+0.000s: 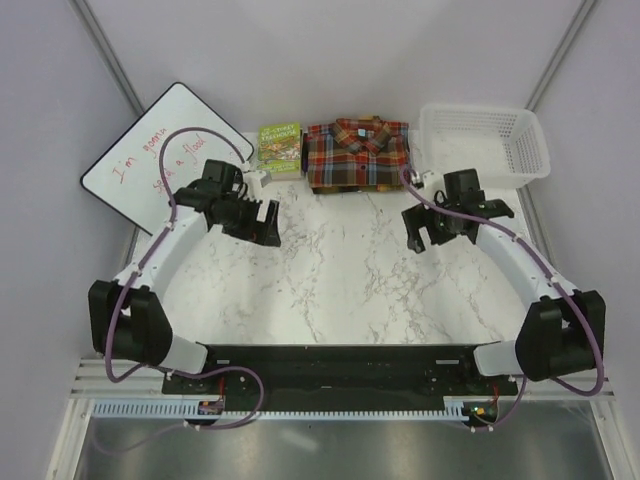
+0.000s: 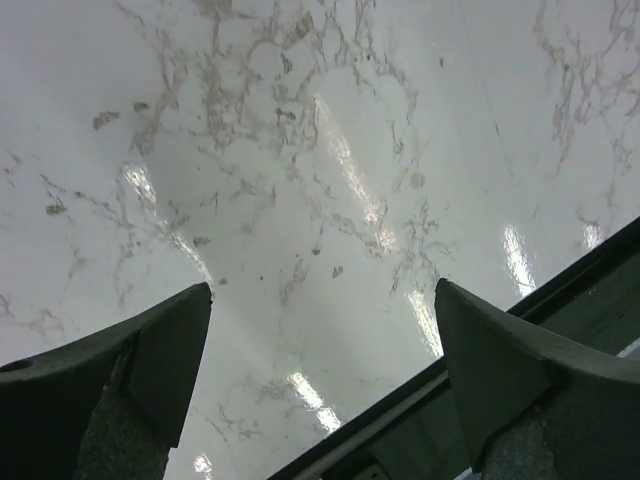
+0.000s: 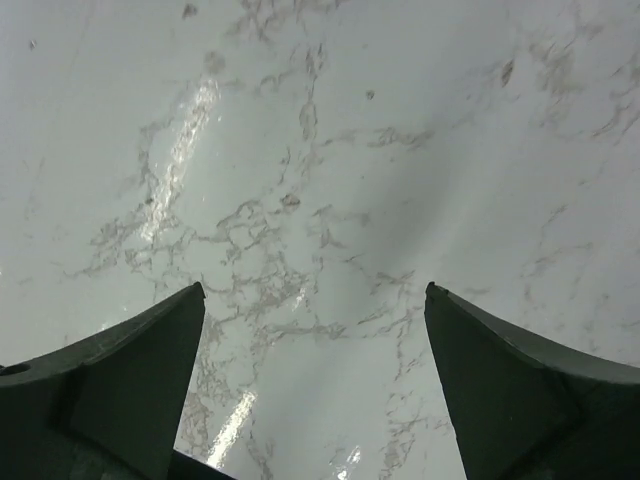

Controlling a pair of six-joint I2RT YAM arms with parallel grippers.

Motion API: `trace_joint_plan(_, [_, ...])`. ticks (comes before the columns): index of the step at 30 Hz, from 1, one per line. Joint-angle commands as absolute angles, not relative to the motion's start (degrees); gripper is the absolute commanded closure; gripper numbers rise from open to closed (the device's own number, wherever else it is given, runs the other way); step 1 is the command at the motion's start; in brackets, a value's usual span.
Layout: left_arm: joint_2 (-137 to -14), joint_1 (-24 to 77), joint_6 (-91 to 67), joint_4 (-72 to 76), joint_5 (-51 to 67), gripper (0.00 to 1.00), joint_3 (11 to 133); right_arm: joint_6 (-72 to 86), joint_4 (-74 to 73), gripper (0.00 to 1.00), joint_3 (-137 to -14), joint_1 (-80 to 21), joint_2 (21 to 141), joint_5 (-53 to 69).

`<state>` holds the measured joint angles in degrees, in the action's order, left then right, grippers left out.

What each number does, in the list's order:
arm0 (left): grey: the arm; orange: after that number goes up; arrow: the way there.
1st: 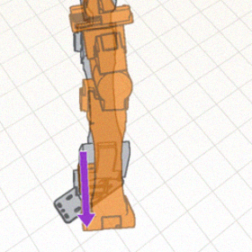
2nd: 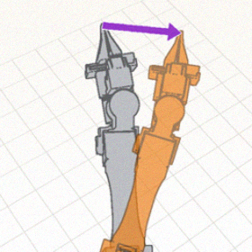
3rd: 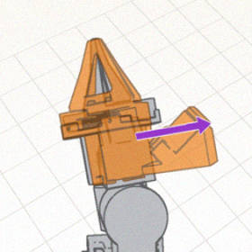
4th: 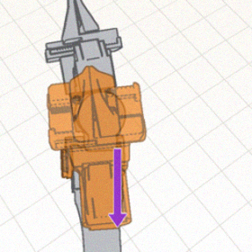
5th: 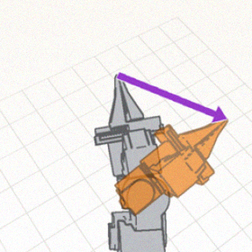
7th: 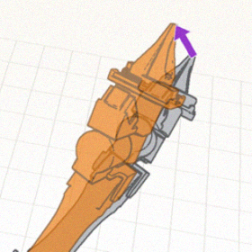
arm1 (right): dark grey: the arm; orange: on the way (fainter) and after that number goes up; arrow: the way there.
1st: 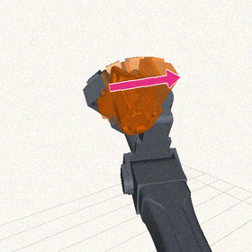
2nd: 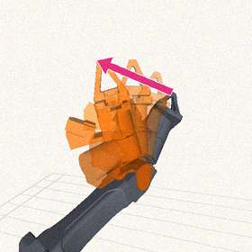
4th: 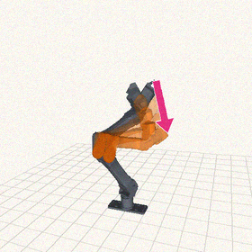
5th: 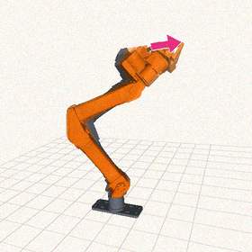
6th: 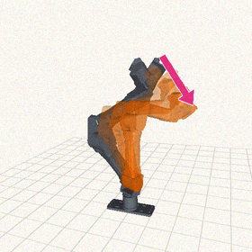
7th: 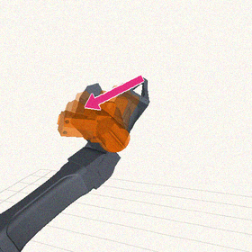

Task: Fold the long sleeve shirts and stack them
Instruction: Neatly place the folded shirt to the corner

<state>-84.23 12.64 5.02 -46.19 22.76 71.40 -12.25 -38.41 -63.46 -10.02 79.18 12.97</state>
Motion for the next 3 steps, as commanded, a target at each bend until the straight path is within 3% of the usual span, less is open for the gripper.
trace_joint_plan(1, [-76.9, 14.2, 8.4, -40.6, 18.3, 0.01, 66.2, -13.3, -35.2, 0.02, -59.2, -14.4, 73.8, 8.4])
trace_joint_plan(3, [-75.8, 15.2, 9.4, -40.2, 16.5, 0.01, 66.0, -14.0, -34.7, 0.02, -59.3, -17.2, 73.6, 4.9])
